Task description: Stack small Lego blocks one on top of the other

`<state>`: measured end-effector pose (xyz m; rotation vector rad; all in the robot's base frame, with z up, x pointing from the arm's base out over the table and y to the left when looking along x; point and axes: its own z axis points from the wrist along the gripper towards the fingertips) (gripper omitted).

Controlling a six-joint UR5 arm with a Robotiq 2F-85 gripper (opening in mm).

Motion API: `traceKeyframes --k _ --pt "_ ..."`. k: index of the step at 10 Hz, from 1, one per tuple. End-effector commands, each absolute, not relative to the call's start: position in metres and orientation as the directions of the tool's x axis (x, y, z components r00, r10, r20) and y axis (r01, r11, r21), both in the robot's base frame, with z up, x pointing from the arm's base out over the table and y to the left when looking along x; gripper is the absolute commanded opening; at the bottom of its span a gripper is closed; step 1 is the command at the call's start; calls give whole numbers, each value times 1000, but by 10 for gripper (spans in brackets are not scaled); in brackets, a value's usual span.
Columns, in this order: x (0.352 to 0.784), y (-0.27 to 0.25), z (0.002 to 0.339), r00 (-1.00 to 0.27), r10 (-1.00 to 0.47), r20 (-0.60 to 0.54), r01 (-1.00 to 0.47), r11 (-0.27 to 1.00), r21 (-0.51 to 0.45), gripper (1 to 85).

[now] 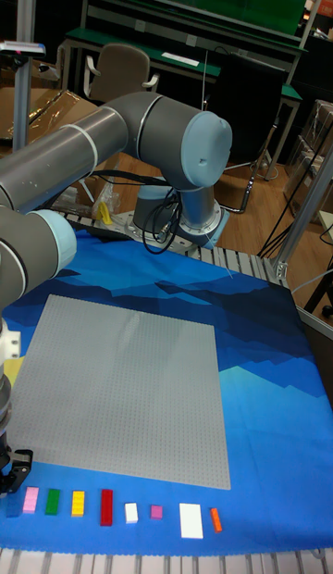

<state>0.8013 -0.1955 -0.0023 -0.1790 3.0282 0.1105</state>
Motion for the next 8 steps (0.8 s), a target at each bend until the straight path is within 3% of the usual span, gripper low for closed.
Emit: traceKeyframes --k 1,8 --pt "805 -194 -1 -987 -99 -124 -110 991 80 390" --pt "810 -194 5 -987 -60 -146 -70 995 69 303"
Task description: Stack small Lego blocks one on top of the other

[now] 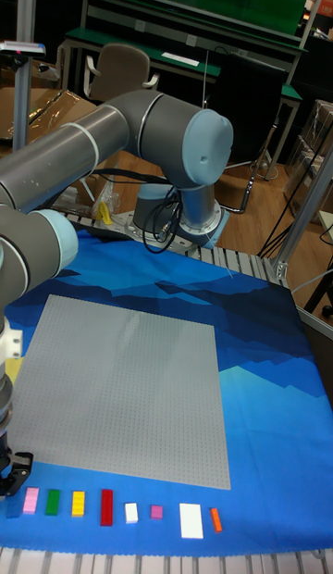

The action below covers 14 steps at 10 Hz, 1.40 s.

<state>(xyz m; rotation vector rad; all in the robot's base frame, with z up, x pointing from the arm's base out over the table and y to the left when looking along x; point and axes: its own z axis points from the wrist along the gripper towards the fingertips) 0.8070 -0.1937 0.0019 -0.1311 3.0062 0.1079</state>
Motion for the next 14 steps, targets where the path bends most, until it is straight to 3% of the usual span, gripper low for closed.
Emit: traceKeyframes --k 1,11,14 --pt "810 -195 5 -988 -57 -144 -67 996 65 300" --pt "790 -182 37 -994 -1 -109 -11 996 86 270" --pt "783 -178 47 -993 20 -114 15 999 44 237"
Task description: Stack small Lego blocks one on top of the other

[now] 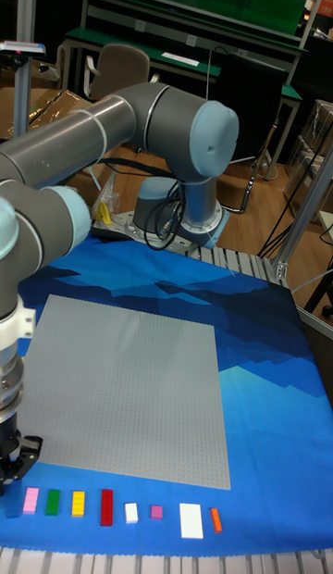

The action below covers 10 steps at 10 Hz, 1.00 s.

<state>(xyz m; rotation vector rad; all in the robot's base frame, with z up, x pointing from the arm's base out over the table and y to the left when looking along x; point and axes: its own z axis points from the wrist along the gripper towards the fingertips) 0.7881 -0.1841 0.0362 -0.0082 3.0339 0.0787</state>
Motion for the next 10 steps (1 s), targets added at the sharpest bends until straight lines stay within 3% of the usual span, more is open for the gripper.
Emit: traceKeyframes --k 1,3,10 --pt "784 -178 49 -992 23 -123 21 1000 17 233" --pt "781 -166 56 -990 59 -126 57 998 19 190" --pt "777 -141 46 -978 108 -179 100 994 50 173"
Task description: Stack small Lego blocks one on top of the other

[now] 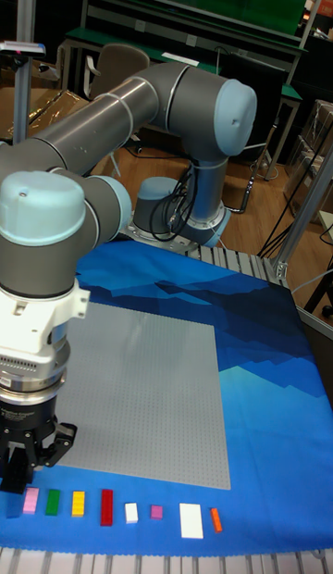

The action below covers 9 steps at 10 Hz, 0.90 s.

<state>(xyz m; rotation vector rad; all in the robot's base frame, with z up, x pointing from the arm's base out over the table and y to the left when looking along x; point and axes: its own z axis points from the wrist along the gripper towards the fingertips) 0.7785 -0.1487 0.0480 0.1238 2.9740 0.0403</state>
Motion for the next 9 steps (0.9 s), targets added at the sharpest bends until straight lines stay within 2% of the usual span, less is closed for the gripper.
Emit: traceKeyframes --k 1,9 --pt "775 -141 46 -978 109 -176 102 994 49 170" --pt "771 -137 48 -977 121 -173 112 992 61 137"
